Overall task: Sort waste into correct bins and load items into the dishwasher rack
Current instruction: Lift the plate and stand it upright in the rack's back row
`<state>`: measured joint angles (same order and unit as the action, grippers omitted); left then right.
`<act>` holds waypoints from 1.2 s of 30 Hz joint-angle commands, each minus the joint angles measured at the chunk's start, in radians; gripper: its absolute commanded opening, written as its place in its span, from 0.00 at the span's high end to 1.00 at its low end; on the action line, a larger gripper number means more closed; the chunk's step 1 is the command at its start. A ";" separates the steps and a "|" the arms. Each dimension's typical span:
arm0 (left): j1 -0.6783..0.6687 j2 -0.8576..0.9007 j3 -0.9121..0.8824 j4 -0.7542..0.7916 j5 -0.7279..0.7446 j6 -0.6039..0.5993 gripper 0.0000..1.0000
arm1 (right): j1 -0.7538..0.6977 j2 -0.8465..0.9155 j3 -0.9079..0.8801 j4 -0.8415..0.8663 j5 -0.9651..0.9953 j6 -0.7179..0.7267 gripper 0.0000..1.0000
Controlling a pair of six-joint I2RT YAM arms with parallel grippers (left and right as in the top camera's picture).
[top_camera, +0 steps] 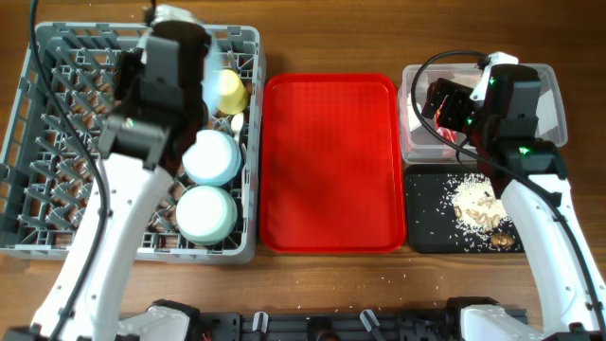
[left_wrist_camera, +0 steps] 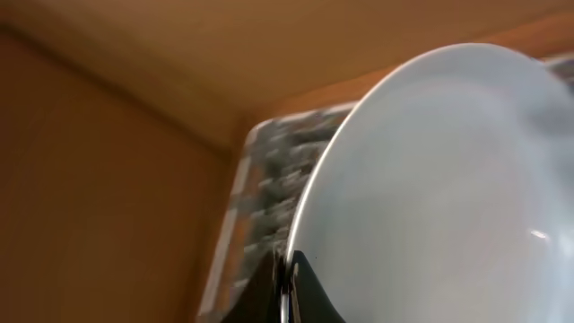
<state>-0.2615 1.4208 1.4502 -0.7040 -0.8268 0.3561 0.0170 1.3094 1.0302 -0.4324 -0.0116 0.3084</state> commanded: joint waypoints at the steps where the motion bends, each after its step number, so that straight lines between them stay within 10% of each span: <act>1: 0.032 0.046 -0.003 0.072 -0.170 0.279 0.96 | 0.006 0.009 0.004 0.002 -0.012 -0.013 0.00; 23: 0.018 0.388 -0.013 0.225 -0.116 0.290 0.95 | 0.006 0.009 0.004 0.002 -0.012 -0.013 0.00; 28: -0.056 0.385 -0.013 0.225 -0.117 0.287 0.77 | 0.006 0.009 0.004 0.002 -0.012 -0.013 0.00; 31: -0.084 0.384 -0.013 0.226 -0.123 0.288 0.30 | 0.006 0.009 0.004 0.002 -0.012 -0.013 0.00; 36: -0.104 0.316 0.005 0.287 -0.212 0.164 0.21 | 0.006 0.009 0.004 0.002 -0.012 -0.013 0.00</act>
<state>-0.3500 1.8065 1.4429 -0.4217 -1.0080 0.6415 0.0170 1.3094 1.0302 -0.4324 -0.0116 0.3084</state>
